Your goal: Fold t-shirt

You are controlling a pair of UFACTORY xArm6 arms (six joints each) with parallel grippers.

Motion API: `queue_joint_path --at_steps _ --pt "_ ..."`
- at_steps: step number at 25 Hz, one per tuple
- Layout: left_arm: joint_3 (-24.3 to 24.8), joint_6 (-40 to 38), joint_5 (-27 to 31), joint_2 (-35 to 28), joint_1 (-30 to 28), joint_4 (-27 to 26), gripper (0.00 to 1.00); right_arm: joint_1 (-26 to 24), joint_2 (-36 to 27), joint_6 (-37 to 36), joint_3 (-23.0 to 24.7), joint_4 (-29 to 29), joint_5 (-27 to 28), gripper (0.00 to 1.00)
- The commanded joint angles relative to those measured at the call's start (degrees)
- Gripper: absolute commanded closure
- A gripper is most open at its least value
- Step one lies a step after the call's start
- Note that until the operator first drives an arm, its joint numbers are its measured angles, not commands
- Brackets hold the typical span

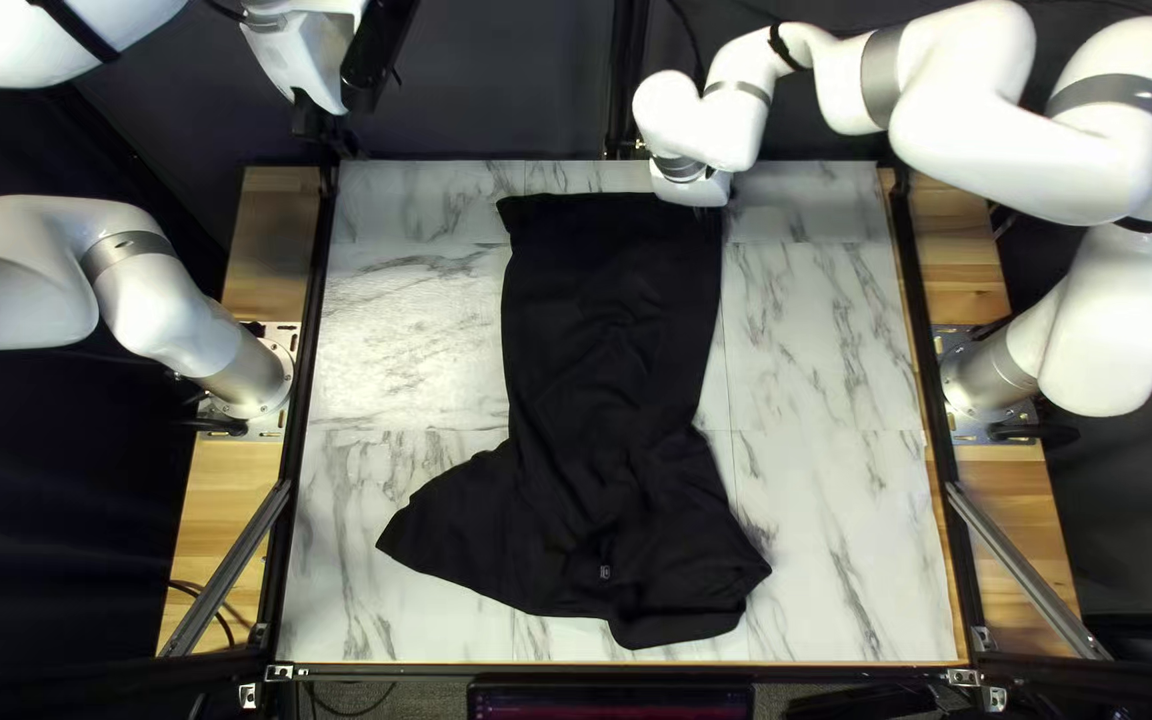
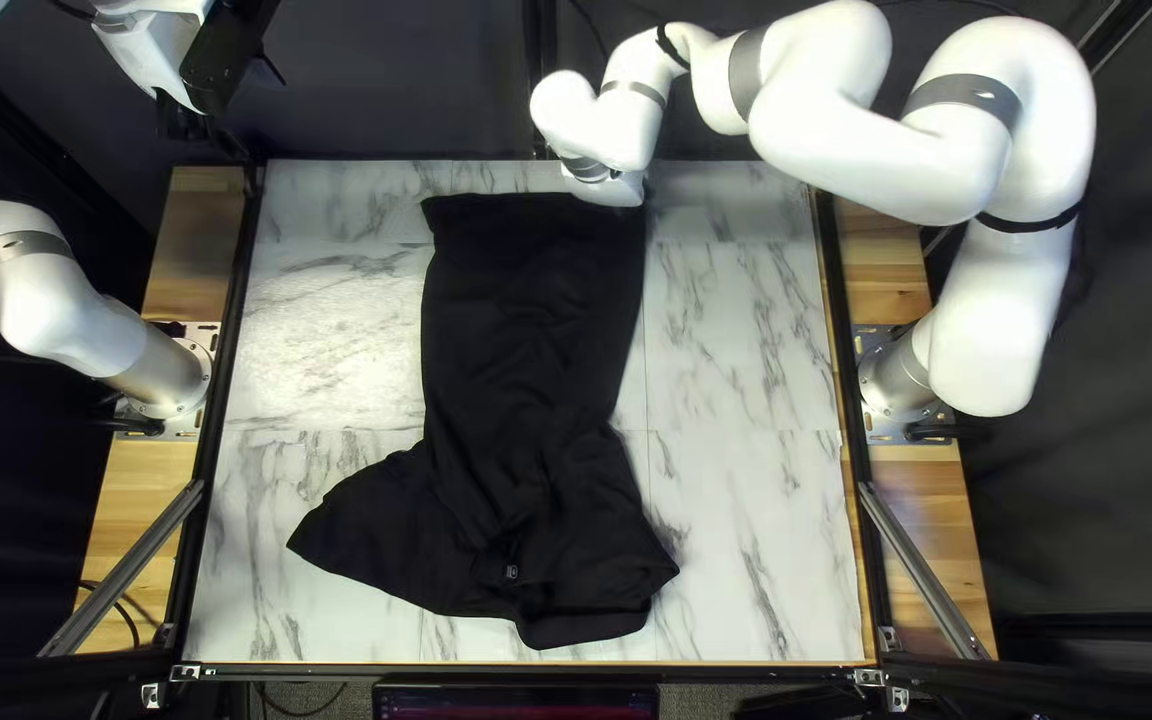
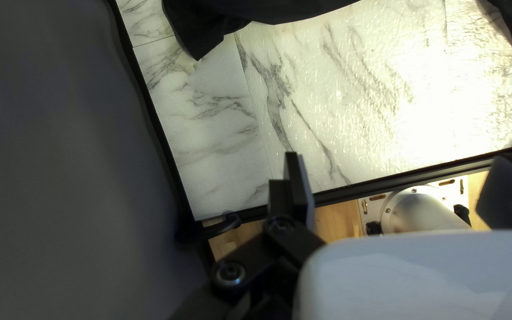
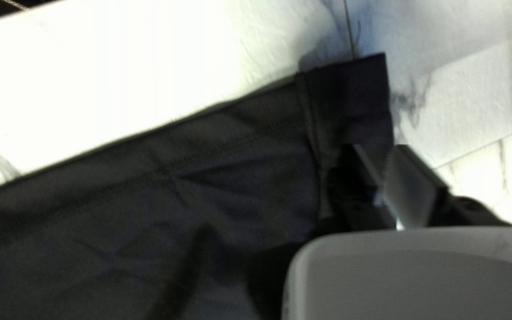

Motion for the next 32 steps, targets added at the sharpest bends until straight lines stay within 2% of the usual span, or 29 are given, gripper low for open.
queue_joint_path --at_steps 1,13,30,32 --pt "0.0 0.0 0.0 0.0 0.0 0.0 0.0 -0.1 0.25 -0.03 -0.43 -0.19 0.6 0.0" --pt "0.0 0.0 0.0 0.0 0.0 0.0 0.0 -1.16 0.04 -1.61 0.52 -0.07 1.04 0.0" --pt "0.0 0.0 0.0 0.0 0.0 0.0 0.0 -1.26 1.7 -3.46 -0.48 0.26 1.41 0.0" --pt "0.0 0.0 0.0 0.0 0.0 0.0 0.0 -1.22 1.97 -3.48 -0.63 0.3 1.43 0.04"
